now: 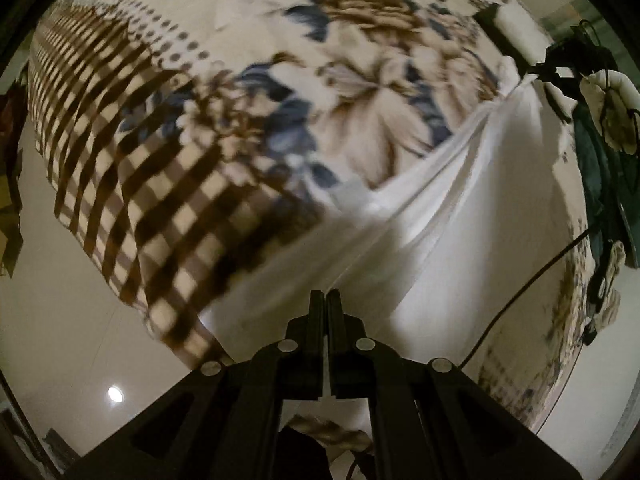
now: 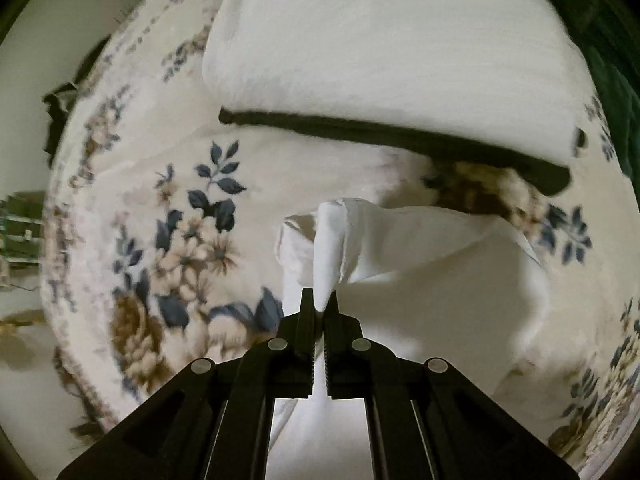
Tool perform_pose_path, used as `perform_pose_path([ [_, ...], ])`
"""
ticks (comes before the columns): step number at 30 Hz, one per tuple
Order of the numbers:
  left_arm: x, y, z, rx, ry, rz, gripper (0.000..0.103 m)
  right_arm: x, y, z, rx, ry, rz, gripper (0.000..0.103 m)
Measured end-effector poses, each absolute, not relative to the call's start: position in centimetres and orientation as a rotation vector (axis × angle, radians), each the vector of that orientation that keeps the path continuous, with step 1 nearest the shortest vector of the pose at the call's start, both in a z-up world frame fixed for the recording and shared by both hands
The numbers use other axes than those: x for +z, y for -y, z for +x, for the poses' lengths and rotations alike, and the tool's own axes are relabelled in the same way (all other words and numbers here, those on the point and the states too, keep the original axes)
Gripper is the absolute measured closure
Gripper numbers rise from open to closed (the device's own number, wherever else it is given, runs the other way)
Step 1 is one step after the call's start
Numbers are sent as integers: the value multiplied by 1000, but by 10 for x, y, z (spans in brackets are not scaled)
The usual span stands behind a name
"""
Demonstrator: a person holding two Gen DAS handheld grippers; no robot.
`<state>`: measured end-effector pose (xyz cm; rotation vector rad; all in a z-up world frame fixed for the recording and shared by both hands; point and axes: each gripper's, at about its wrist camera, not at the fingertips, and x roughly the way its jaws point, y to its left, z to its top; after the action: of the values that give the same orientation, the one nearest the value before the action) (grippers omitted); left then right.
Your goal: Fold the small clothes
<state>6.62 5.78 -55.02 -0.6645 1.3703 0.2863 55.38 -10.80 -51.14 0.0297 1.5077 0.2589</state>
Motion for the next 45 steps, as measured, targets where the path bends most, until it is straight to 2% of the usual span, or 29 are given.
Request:
perform_pose_path([
  [5,-574,-82,62,275,-1450,-746,98,-541,88,558,211,-1573,-23,97],
  [7,-580,-100,52,291,-1496,-775,98,-541,91,555,275,-1621,50,75],
  [8,-580,-109,47,299,-1511,-790,98,-536,97,551,304,-1634,113,52],
  [9,-578,-118,43,313,-1517,-807,98,-530,105,546,310,-1627,153,42],
  [11,-570,-129,41,333,-1513,-822,95,-510,133,525,315,-1590,230,42],
  [14,-550,-124,60,235,-1479,-811,81,-493,175,477,272,-1575,235,41],
  [16,-542,-104,78,147,-1475,-749,67,-493,202,432,250,-1606,227,41],
  [18,-541,-72,98,55,-1500,-634,59,-502,227,385,226,-1650,248,41],
  [23,-575,-40,107,92,-1629,-266,57,-546,269,271,143,-1750,323,41],
  [26,-580,-81,90,165,-1631,-394,56,-562,285,222,112,-1778,382,41],
  [28,-571,-99,82,257,-1636,-369,59,-565,292,196,114,-1776,428,41],
  [33,-551,-109,81,176,-1619,-494,59,-572,289,141,180,-1809,557,41],
  [35,-552,-91,87,119,-1670,-512,59,-574,281,123,225,-1829,572,41],
  [39,-521,-59,119,87,-1588,-460,59,-560,264,130,292,-1793,551,41],
  [42,-493,-36,180,-7,-1475,-420,58,-536,265,166,309,-1699,506,41],
  [45,-483,-20,260,-83,-1403,-423,47,-518,275,222,287,-1605,493,41],
])
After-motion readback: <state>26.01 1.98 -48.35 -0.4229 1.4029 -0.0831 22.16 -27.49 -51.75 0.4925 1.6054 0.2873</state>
